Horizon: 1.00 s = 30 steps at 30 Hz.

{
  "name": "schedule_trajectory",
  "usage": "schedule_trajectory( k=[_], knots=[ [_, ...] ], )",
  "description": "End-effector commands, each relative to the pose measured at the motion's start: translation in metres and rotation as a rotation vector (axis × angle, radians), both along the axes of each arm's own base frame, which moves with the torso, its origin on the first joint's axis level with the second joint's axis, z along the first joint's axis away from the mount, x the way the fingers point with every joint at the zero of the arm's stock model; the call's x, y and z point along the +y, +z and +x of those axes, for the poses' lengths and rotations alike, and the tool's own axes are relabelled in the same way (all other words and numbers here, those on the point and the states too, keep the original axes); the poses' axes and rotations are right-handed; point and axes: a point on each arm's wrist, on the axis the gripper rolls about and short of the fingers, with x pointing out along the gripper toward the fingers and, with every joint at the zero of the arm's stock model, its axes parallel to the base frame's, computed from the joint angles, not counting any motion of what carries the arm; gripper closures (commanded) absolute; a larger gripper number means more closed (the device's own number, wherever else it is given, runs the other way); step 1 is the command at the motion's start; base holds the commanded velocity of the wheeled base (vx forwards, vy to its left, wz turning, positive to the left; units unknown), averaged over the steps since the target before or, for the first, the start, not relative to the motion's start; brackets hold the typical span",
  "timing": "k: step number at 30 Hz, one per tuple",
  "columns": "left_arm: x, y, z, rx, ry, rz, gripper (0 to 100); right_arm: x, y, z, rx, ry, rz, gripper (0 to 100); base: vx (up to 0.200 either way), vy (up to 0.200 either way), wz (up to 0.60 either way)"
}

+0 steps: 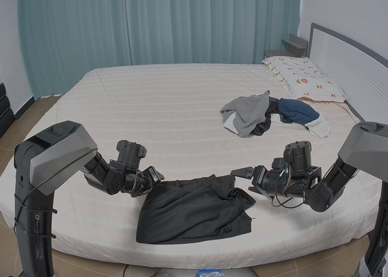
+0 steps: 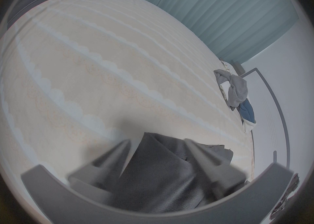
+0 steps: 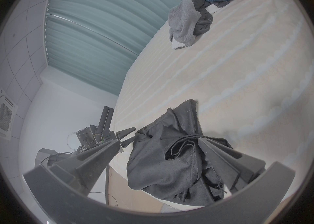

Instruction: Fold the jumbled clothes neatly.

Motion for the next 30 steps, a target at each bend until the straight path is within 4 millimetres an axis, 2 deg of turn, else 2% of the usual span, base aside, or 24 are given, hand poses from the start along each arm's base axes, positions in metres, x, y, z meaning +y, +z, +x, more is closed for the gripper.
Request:
schedule_trajectory(
  k=[1, 7, 15, 27, 30],
  knots=[
    [0.003, -0.002, -0.002, 0.009, 0.013, 0.008, 100, 0.006, -0.004, -0.005, 0.011, 0.022, -0.012, 0, 0.0, 0.0, 0.0],
    [0.007, -0.002, -0.001, 0.011, 0.089, 0.015, 100, 0.017, -0.006, -0.013, 0.018, 0.048, -0.029, 0, 0.0, 0.0, 0.0],
    [0.009, -0.005, -0.005, 0.026, 0.1, 0.015, 100, 0.028, -0.015, -0.015, 0.035, 0.079, -0.045, 0, 0.0, 0.0, 0.0],
    [0.01, -0.004, -0.005, 0.023, 0.104, 0.013, 100, 0.041, -0.015, -0.007, 0.018, 0.099, -0.034, 0, 0.0, 0.0, 0.0],
    [0.01, -0.004, -0.005, 0.024, 0.107, 0.011, 100, 0.043, -0.021, -0.004, 0.04, 0.101, -0.045, 0, 0.0, 0.0, 0.0]
  ],
)
